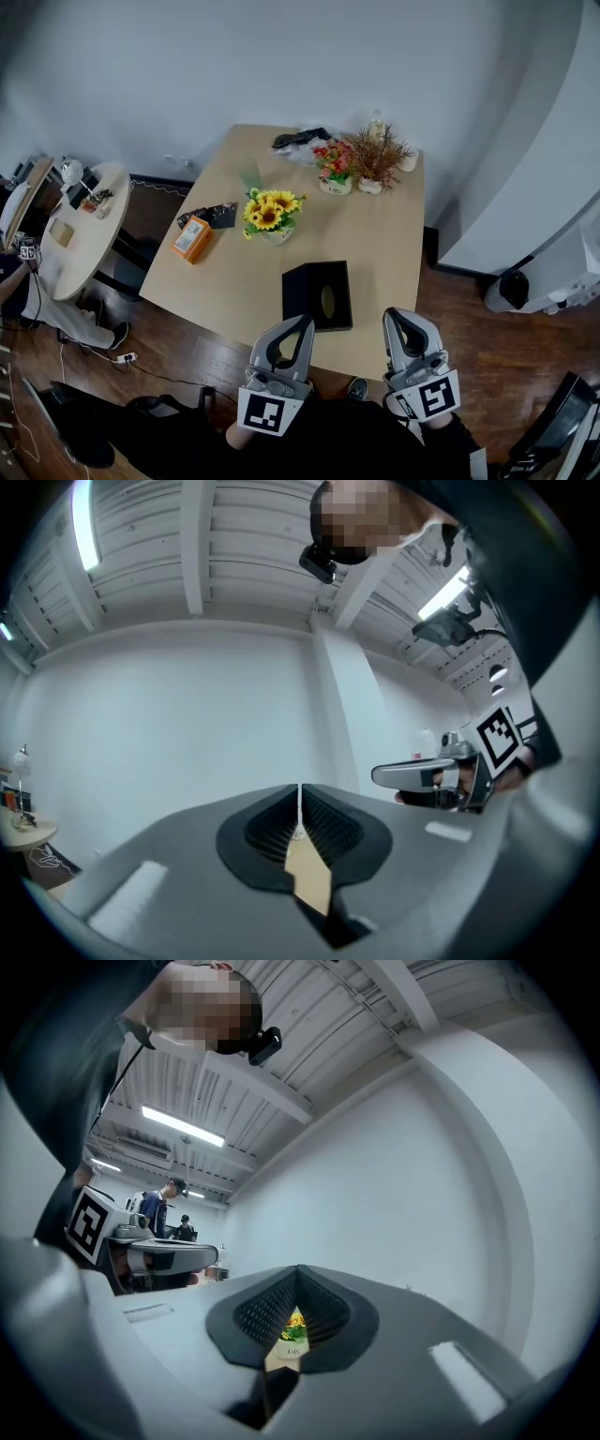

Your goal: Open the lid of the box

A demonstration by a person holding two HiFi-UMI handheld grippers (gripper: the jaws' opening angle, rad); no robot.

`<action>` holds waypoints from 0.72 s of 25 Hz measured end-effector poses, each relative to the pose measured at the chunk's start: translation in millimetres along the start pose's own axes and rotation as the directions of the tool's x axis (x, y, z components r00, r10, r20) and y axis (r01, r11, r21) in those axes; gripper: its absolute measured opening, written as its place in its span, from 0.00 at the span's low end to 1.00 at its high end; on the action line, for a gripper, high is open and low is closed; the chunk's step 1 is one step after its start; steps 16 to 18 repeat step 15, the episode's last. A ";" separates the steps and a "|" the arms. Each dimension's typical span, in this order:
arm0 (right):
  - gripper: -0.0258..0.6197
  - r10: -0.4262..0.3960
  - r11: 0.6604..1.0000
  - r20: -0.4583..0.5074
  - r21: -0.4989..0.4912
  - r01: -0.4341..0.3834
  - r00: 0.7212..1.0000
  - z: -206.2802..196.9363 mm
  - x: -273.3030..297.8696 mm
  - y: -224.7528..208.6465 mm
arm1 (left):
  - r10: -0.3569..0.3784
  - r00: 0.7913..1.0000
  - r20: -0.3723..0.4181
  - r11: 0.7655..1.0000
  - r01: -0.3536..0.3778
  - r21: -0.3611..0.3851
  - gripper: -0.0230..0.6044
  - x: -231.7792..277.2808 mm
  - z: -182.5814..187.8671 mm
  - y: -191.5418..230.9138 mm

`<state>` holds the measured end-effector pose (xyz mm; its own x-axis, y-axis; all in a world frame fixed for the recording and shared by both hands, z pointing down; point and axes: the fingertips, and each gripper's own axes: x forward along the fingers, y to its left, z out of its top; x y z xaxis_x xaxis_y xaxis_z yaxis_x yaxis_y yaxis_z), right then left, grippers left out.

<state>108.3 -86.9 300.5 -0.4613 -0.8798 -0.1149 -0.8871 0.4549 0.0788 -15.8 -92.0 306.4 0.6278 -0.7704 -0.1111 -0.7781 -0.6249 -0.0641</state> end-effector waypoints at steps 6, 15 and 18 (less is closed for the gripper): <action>0.04 -0.006 1.000 -0.009 -0.001 0.006 1.000 -2.5 -0.9 -2.7 | 0.000 1.000 -0.006 1.000 0.000 -0.010 0.02 2.3 -2.2 0.2; 0.04 0.005 1.000 -0.003 -0.018 -0.005 1.000 -0.2 -1.6 2.5 | -0.008 1.000 -0.024 1.000 0.008 -0.011 0.02 0.1 -5.6 -3.2; 0.04 0.005 1.000 -0.003 -0.018 -0.005 1.000 -0.2 -1.6 2.5 | -0.008 1.000 -0.024 1.000 0.008 -0.011 0.02 0.1 -5.6 -3.2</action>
